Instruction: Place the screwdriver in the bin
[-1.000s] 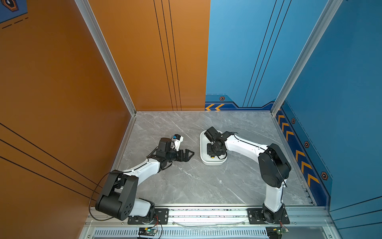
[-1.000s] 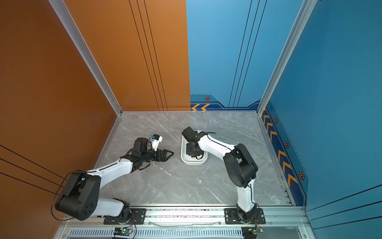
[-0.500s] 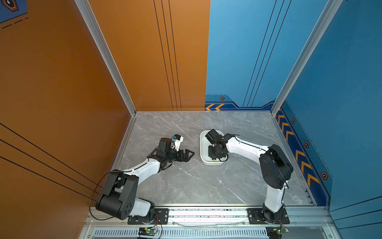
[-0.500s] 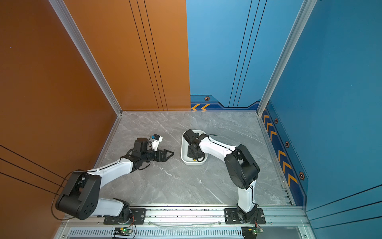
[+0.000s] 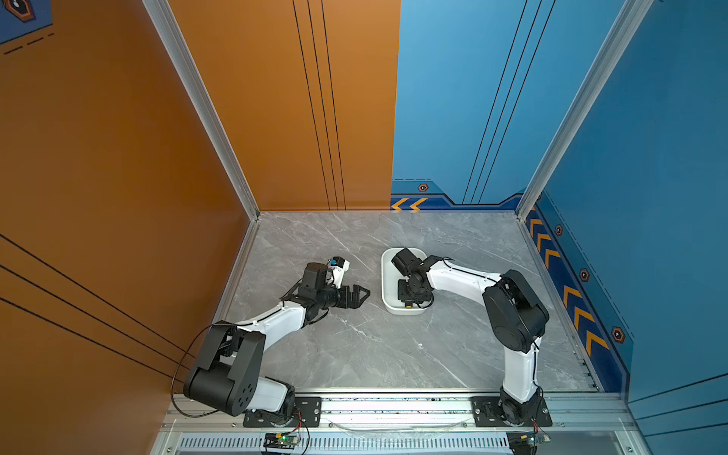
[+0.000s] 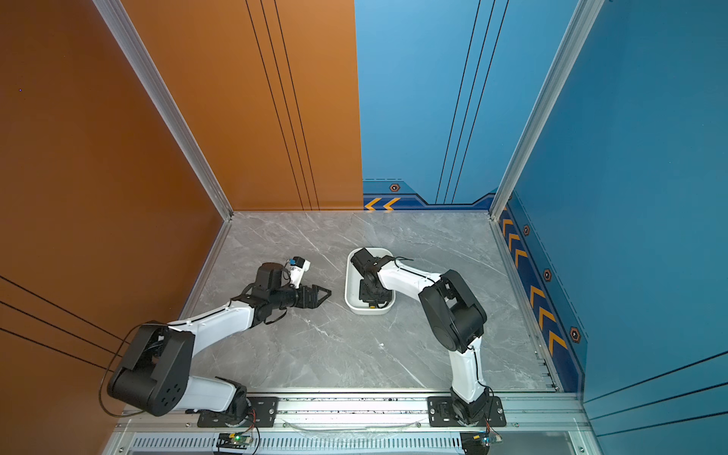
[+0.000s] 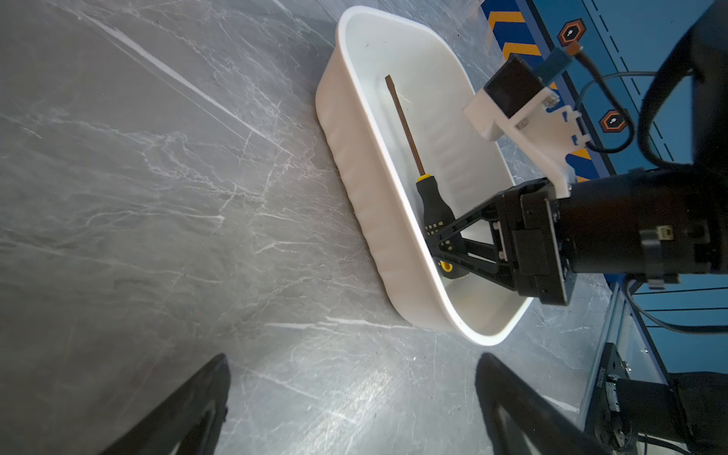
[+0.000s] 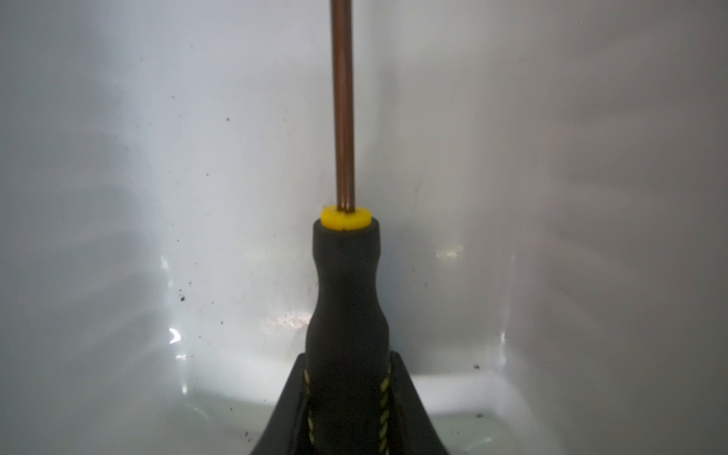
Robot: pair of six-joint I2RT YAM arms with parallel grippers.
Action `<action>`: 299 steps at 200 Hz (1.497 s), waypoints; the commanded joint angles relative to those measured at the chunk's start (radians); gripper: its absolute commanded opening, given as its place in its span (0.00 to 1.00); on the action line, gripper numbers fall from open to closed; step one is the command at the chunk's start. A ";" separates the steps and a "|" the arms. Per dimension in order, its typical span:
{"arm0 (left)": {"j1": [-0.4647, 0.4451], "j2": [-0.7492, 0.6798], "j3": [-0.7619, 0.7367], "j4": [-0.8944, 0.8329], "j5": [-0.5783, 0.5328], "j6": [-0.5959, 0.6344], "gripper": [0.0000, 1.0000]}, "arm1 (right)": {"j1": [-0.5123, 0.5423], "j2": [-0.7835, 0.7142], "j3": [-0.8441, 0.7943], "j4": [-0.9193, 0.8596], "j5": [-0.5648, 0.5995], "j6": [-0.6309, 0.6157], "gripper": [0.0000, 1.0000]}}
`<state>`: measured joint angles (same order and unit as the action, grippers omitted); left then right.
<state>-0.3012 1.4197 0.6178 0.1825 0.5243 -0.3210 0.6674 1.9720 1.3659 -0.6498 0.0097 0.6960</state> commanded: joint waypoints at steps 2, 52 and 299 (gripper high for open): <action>0.003 0.008 0.022 -0.016 -0.019 0.016 0.98 | -0.004 0.013 0.017 0.015 -0.013 -0.003 0.13; 0.002 0.004 0.021 -0.015 -0.020 0.014 0.98 | -0.005 0.003 0.024 0.017 -0.014 -0.007 0.46; 0.307 -0.427 -0.208 0.179 -0.541 0.174 0.98 | -0.726 -0.895 -1.055 1.244 0.066 -0.603 0.80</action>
<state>-0.0280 0.9806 0.4610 0.2623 0.0704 -0.1719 -0.0414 1.0485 0.3935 0.1913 0.1421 0.1368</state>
